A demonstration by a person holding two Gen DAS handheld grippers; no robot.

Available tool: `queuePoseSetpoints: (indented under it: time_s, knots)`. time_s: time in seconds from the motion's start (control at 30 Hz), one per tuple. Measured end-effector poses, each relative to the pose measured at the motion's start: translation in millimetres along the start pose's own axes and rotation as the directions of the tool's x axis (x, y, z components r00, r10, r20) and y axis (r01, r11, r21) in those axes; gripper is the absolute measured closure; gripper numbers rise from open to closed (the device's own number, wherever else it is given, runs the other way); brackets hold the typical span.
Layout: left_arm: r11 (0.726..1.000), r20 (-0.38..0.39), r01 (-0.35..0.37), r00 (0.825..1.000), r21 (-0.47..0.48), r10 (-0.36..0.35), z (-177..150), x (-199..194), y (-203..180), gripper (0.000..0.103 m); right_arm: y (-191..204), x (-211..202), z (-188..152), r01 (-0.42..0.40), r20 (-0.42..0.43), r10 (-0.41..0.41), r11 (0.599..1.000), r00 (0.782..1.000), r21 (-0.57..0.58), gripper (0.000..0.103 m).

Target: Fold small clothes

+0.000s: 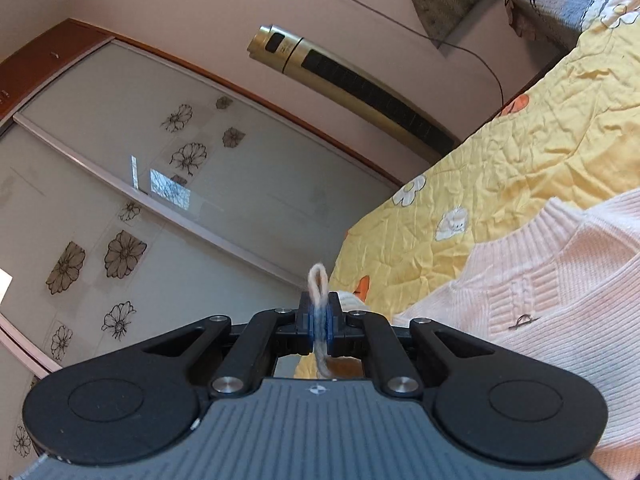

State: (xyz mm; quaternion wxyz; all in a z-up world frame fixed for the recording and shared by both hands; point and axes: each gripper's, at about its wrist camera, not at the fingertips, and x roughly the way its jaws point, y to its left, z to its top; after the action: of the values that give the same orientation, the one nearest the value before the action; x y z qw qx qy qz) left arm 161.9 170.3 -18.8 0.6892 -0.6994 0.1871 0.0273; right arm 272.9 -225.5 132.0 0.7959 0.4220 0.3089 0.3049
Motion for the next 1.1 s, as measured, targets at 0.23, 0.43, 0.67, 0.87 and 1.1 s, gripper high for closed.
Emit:
queuePoseSetpoints:
  time_s: [0.23, 0.43, 0.67, 0.87, 1.1]
  knots:
    - [0.999, -0.037, 0.000, 0.999, 0.038, 0.002, -13.0, 8.6, 9.8, 0.023, -30.1, -49.9, 23.9, 0.016, 0.089, -0.018, 1.000, 0.996, 0.027, 0.087]
    - [0.999, -0.043, -0.007, 0.999, 0.051, 0.009, -11.8, 9.3, 8.3, 0.023, -102.8, -14.9, -11.1, 0.258, -0.128, -0.245, 0.961, 0.961, 0.098, 0.051]
    - [0.998, -0.044, -0.004, 0.999, 0.069, 0.007, -10.6, 11.3, 7.9, 0.023, -134.7, 34.4, -45.6, 0.313, -0.242, -0.282, 0.944, 0.928, 0.103, 0.047]
    - [0.998, -0.052, 0.001, 0.999, 0.063, 0.002, -8.0, 12.8, 8.6, 0.023, -111.5, 67.5, -50.1, 0.322, -0.271, -0.313, 0.947, 0.910, -0.013, 0.026]
    - [0.997, -0.064, 0.006, 0.998, 0.081, -0.001, -8.0, 11.8, 8.1, 0.023, -107.5, 57.4, -57.4, 0.349, -0.247, -0.357, 0.934, 0.901, -0.076, 0.088]
